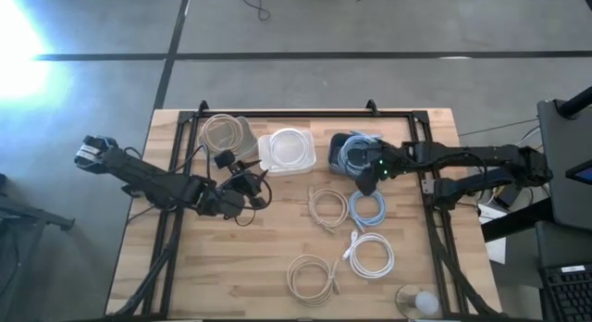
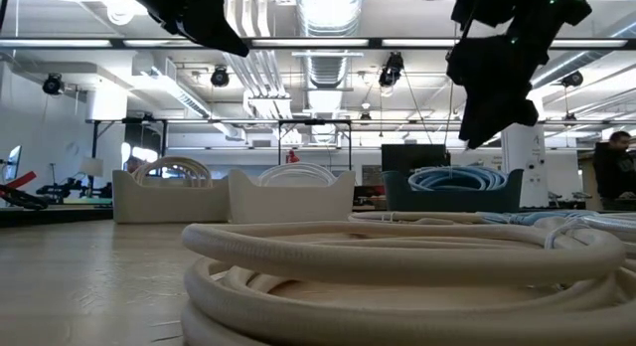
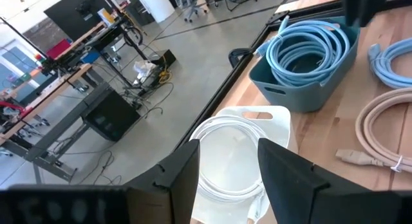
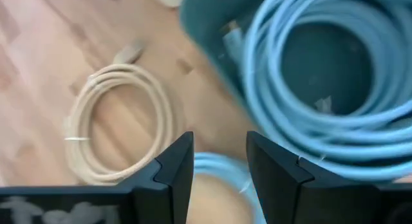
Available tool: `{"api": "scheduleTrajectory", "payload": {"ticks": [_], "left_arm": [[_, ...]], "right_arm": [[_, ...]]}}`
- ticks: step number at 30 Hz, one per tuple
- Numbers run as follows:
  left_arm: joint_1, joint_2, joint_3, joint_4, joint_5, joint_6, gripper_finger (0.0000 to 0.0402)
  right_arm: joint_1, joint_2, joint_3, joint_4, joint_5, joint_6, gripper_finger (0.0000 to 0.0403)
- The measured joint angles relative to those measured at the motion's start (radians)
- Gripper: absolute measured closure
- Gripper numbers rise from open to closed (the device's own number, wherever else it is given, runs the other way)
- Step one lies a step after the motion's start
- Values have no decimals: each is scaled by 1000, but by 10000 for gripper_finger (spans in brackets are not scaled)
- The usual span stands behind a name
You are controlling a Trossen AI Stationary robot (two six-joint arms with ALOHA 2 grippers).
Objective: Sort HDMI cables
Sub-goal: Put the light blue HDMI cable into the blue bin
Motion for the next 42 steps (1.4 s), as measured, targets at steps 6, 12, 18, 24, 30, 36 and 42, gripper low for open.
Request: {"api": "scheduleTrajectory", "payload": {"ticks": [6,12,18,24,30,36,42], "left_arm": [[0,0,0,2,0,-2,227],[0,0,0,3,0,-2,227],[0,0,0,2,0,-3,227],[0,0,0,2,19,-5,227],[0,0,0,2,19,-5,227],[0,0,0,-5,19,-4,227],[0,0,0,-15,20,-4,227]], "right_arm": [[161,48,0,0,2,199,261],[304,197,1,6,6,388,261],[359,331,16,13,6,530,261],[357,429,65,19,8,524,261],[357,513,119,23,8,516,261],[357,600,156,14,7,479,262],[357,626,199,-31,2,411,289]]}}
